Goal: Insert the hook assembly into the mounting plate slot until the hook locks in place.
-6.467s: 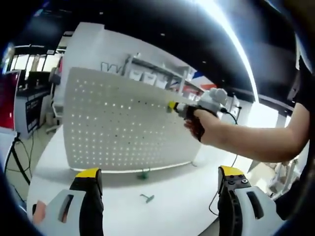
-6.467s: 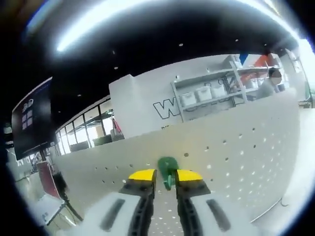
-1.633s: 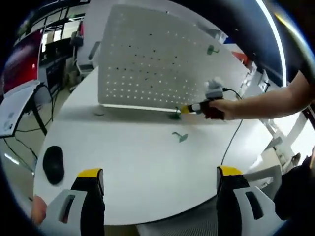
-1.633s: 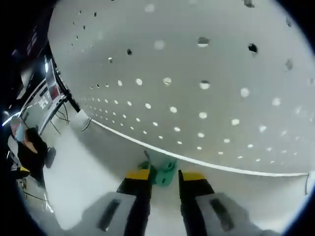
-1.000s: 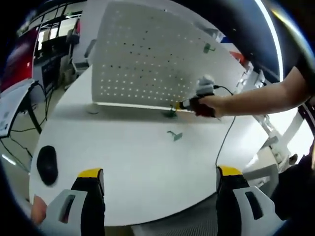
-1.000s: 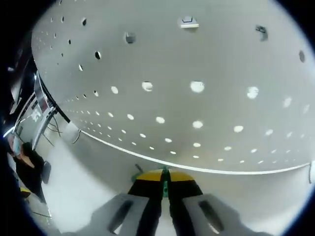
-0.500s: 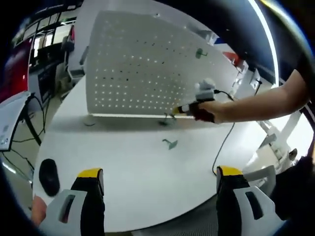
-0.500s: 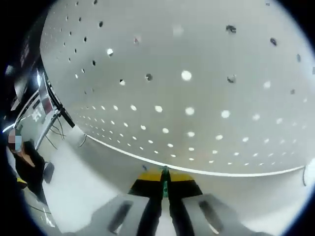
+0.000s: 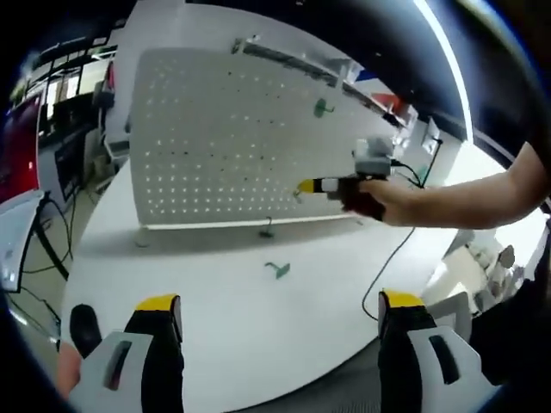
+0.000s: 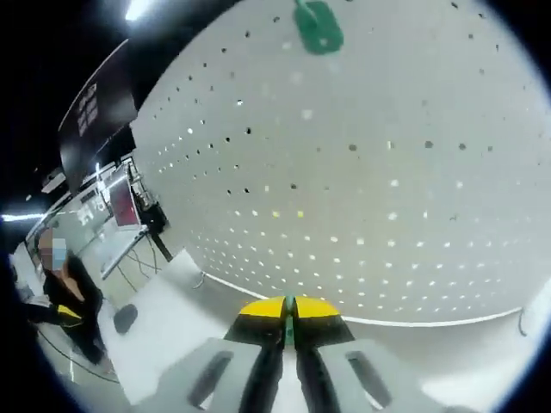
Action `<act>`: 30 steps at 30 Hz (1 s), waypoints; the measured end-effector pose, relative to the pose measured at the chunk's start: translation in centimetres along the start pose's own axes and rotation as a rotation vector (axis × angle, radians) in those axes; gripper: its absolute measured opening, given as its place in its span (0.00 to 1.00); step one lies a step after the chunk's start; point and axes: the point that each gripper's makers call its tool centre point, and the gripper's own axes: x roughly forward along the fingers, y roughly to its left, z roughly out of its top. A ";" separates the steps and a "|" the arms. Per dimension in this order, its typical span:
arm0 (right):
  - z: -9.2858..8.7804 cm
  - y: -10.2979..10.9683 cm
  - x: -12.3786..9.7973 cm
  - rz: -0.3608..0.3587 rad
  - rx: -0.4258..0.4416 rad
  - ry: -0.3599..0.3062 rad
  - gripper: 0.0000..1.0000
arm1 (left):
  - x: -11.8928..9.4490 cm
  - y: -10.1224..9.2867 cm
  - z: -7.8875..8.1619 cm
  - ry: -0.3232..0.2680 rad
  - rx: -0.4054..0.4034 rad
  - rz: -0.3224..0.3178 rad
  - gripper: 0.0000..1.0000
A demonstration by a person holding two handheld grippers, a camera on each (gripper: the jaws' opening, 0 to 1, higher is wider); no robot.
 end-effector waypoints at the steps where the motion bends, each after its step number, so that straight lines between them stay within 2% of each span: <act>1: 0.3 0.5 -0.4 0.010 -0.032 -0.014 0.00 | 0.0 -0.3 0.1 -0.003 0.005 -0.003 0.96; 4: 0.6 2.6 -2.4 0.049 -0.077 -0.041 0.00 | 0.1 -1.1 0.4 -0.006 0.012 -0.015 0.95; 9: 0.4 5.9 -5.9 0.105 -0.034 -0.084 0.00 | 0.4 -2.7 1.6 -0.035 0.013 -0.041 0.94; 12: 0.3 7.4 -7.5 0.120 -0.041 -0.096 0.00 | 0.7 -3.5 2.2 -0.048 0.005 -0.063 0.90; 18: 1.0 11.5 -11.1 0.185 0.014 -0.168 0.00 | 1.4 -4.7 2.9 -0.054 -0.008 -0.086 0.88; 24: 1.8 14.2 -13.2 0.234 0.049 -0.208 0.00 | 2.1 -5.5 3.5 -0.051 -0.012 -0.102 0.85; 28: 1.4 15.8 -13.8 0.267 0.024 -0.200 0.00 | 2.5 -5.8 4.1 -0.067 -0.021 -0.115 0.81; 30: 1.3 16.1 -14.1 0.265 0.005 -0.205 0.00 | 2.8 -5.9 4.2 -0.054 -0.056 -0.125 0.80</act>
